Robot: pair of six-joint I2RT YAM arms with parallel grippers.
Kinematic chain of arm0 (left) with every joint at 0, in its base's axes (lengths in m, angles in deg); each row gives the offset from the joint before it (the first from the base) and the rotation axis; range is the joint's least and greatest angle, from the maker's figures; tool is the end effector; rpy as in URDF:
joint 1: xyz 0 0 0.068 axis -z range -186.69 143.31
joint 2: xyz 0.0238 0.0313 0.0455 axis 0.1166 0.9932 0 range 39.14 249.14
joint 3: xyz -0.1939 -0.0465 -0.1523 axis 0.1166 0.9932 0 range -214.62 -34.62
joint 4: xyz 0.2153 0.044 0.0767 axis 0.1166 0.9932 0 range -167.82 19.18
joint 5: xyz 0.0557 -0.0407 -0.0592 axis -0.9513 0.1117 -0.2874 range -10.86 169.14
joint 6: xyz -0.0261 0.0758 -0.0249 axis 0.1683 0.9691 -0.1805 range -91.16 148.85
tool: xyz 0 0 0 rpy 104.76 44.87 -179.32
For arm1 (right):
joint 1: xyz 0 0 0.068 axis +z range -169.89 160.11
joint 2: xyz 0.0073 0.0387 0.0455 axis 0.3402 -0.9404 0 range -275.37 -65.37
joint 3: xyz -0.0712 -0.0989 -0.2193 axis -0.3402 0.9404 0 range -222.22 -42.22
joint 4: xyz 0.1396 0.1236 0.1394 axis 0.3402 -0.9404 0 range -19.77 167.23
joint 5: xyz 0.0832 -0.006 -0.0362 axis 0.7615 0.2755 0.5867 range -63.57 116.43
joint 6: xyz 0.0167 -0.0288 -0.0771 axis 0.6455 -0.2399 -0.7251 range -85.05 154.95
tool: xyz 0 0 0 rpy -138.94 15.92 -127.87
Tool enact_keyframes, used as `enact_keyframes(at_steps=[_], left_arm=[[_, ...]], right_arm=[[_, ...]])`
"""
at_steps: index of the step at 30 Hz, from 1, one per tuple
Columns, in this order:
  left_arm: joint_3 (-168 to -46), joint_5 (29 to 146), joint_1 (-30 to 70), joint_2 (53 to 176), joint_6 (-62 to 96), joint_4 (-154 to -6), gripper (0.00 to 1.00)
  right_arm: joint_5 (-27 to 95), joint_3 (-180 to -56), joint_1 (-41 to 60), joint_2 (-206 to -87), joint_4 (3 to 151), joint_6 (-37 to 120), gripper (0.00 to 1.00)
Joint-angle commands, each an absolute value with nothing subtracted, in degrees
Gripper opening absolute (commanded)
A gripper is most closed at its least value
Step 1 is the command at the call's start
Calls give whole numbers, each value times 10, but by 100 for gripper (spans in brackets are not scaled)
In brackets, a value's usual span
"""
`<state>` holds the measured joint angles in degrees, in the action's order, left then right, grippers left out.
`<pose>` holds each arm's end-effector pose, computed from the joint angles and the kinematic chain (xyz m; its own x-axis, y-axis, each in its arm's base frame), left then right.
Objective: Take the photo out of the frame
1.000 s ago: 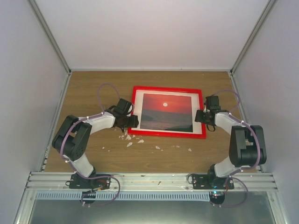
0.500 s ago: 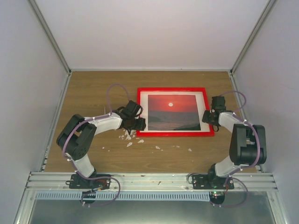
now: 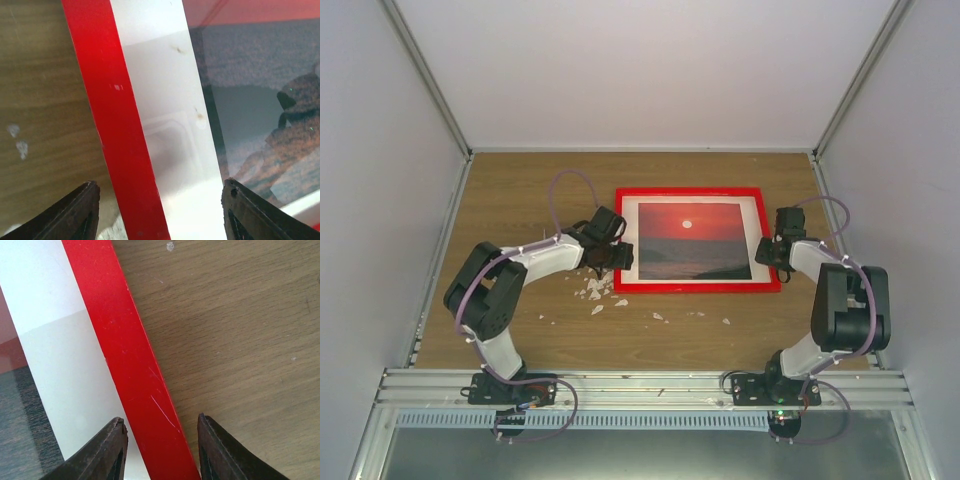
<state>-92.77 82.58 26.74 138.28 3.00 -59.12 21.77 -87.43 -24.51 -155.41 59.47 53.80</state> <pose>0.2760 -0.1876 0.1294 -0.8992 0.0723 -0.4316 0.2038 0.9420 -0.2666 0.2809 -0.0288 0.1155 -0.7994 0.3876 -0.4590 0.3971 0.9142 0.0804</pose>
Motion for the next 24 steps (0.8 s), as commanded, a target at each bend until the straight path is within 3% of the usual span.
enact_keyframes(at_steps=[1,8,13,18,24], left_arm=[[-967,801,257,1420,48,-591,67],[-1006,779,253,1462,59,-579,61],[-1022,769,253,1477,66,-572,48],[-1027,770,253,1476,67,-573,32],[-1030,771,254,1466,65,-573,23]], right_arm=[[218,-870,-250,-1572,609,536,41],[221,-874,-255,-1590,617,533,44],[223,-872,-257,-1593,626,531,44],[218,-871,-257,-1583,625,531,34],[209,-871,-257,-1561,617,532,16]])
